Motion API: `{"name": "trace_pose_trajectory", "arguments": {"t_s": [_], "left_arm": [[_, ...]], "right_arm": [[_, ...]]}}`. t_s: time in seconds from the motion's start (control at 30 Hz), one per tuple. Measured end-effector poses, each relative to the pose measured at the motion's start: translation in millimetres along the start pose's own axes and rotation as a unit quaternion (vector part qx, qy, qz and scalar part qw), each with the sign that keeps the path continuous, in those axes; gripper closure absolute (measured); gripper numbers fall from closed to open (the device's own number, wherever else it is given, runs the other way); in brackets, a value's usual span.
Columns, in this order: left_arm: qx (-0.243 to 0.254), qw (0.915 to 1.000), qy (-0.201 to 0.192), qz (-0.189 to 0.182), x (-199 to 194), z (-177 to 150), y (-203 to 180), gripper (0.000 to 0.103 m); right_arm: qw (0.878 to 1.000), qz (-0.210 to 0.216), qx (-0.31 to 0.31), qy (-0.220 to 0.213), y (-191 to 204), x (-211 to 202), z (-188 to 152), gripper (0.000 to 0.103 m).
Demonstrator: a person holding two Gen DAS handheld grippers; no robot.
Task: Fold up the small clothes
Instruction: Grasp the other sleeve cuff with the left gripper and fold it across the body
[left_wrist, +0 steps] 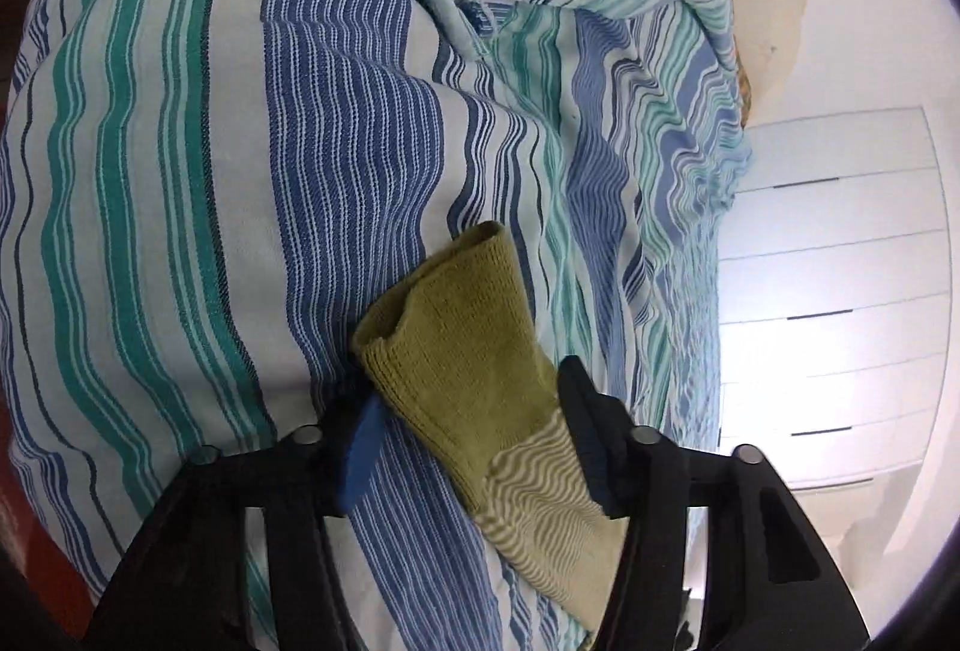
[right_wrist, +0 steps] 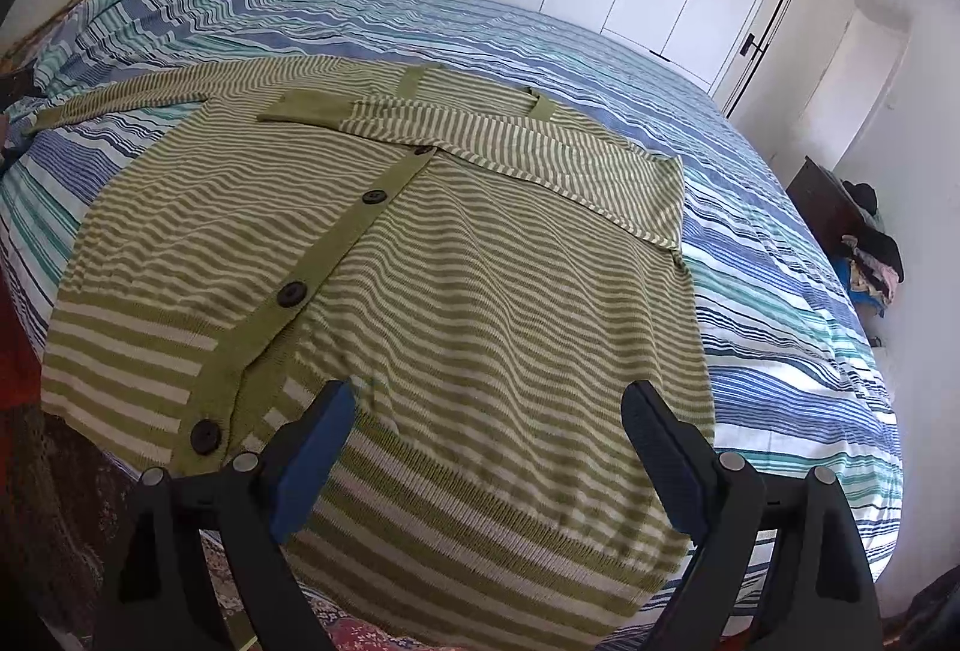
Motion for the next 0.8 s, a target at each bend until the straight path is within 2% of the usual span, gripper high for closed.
{"name": "trace_pose_trajectory", "arguments": {"t_s": [0.03,0.17,0.23,0.3,0.37,0.47,0.57,0.63,0.73,0.8], "left_arm": [[0.006,0.9999,0.009,0.011,4.2,2.9,-1.4,0.101],[0.047,0.9979,-0.005,0.043,-9.2,-4.7,-11.9,0.101],[0.091,0.9934,-0.014,0.068,-15.7,-13.7,-28.9,0.101],[0.145,0.9855,-0.022,0.085,-21.5,-27.6,-54.5,0.101],[0.192,0.9773,-0.022,0.086,-26.4,-45.5,-85.3,0.101],[0.246,0.9674,-0.012,0.061,-27.9,-80.5,-144.5,0.101],[0.303,0.9524,0.013,0.027,-22.3,-142.1,-207.3,0.101],[0.345,0.9377,0.041,0.004,-10.6,-197.3,-247.1,0.101],[0.405,0.9094,0.091,-0.025,4.3,-299.7,-287.6,0.101],[0.446,0.8855,0.122,-0.042,17.3,-375.3,-303.4,0.101]], "right_arm": [[1.000,0.000,-0.004,0.000,2.6,-0.1,0.3,0.013],[1.000,0.002,-0.012,-0.006,7.8,-2.5,1.4,0.013],[1.000,0.004,-0.011,-0.011,7.2,-3.9,1.7,0.013],[1.000,0.009,-0.004,-0.016,4.2,-4.9,1.5,0.013],[1.000,0.015,0.006,-0.021,-0.1,-6.0,1.5,0.013],[0.999,0.024,0.031,-0.032,-10.2,-8.6,1.3,0.013],[0.997,0.028,0.064,-0.045,-25.5,-12.4,0.8,0.013],[0.994,0.026,0.086,-0.055,-37.4,-16.5,-0.3,0.013],[0.992,0.022,0.109,-0.067,-53.1,-22.6,-3.1,0.013],[0.989,0.023,0.127,-0.072,-64.4,-24.9,-6.2,0.013]]}}
Point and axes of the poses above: each gripper's, at about its wrist camera, not at the fingertips, and x roughly the way its jaws point, y to its left, z to its top, the point moved 2 cm from there along x, roughly the way its jaws point, and after that the axes turned 10 degrees about -x, right-handed, at the moved point
